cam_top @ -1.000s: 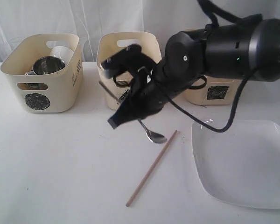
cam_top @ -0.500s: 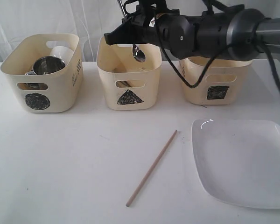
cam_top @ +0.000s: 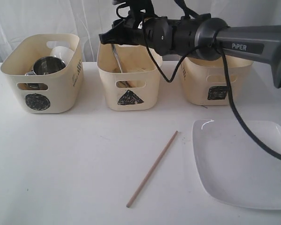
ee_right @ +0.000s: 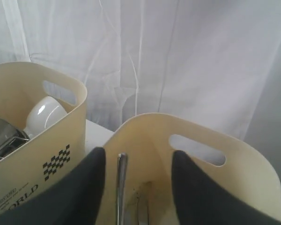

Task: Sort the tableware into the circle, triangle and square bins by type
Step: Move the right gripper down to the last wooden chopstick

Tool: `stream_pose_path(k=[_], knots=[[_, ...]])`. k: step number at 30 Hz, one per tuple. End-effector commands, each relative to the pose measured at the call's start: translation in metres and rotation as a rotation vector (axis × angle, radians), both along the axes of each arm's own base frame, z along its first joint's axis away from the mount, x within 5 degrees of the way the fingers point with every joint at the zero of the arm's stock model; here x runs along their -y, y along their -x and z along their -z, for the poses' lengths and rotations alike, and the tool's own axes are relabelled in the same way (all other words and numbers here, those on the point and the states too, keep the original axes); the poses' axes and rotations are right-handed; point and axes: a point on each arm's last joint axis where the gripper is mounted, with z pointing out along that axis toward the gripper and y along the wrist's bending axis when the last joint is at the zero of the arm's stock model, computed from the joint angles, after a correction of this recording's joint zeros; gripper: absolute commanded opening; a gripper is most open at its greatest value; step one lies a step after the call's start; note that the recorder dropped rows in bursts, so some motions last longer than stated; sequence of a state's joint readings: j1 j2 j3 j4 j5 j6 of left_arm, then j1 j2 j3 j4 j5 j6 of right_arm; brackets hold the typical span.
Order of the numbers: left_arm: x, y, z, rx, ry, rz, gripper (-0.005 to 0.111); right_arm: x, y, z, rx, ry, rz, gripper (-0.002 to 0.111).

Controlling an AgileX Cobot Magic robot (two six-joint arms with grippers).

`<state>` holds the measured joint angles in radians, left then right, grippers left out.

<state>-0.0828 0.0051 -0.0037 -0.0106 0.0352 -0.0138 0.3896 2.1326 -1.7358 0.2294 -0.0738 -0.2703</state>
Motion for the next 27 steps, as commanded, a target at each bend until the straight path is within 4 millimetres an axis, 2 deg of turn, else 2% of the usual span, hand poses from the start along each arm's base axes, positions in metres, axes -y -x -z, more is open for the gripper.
stream_pose_path(k=[1,5,8,12,15,18,22,27], knots=[[0.0,0.0,0.001,0.005,0.017,0.0,0.013,0.003,0.001,-0.001,-0.051,0.004,-0.004,0.05],[0.0,0.0,0.001,0.005,0.017,0.0,0.013,0.001,0.011,-0.012,-0.116,0.023,-0.035,0.045],[0.0,0.0,0.001,0.005,0.017,0.0,0.013,0.0,0.026,-0.031,-0.132,0.03,-0.061,0.044],[0.0,0.0,0.001,0.005,0.017,0.0,0.013,0.004,0.051,-0.053,-0.154,0.04,-0.085,0.044],[0.0,0.0,0.001,0.005,0.017,0.0,0.013,0.01,0.075,-0.059,-0.19,0.059,-0.1,0.044],[0.0,0.0,0.001,0.005,0.017,0.0,0.013,0.017,0.1,-0.051,-0.288,0.118,-0.128,0.044],[0.0,0.0,0.001,0.005,0.017,0.0,0.013,0.02,0.131,-0.018,-0.558,0.308,-0.236,0.044],[0.0,0.0,0.001,0.005,0.017,0.0,0.013,0.02,0.149,0.017,-0.801,0.477,-0.365,0.044]])
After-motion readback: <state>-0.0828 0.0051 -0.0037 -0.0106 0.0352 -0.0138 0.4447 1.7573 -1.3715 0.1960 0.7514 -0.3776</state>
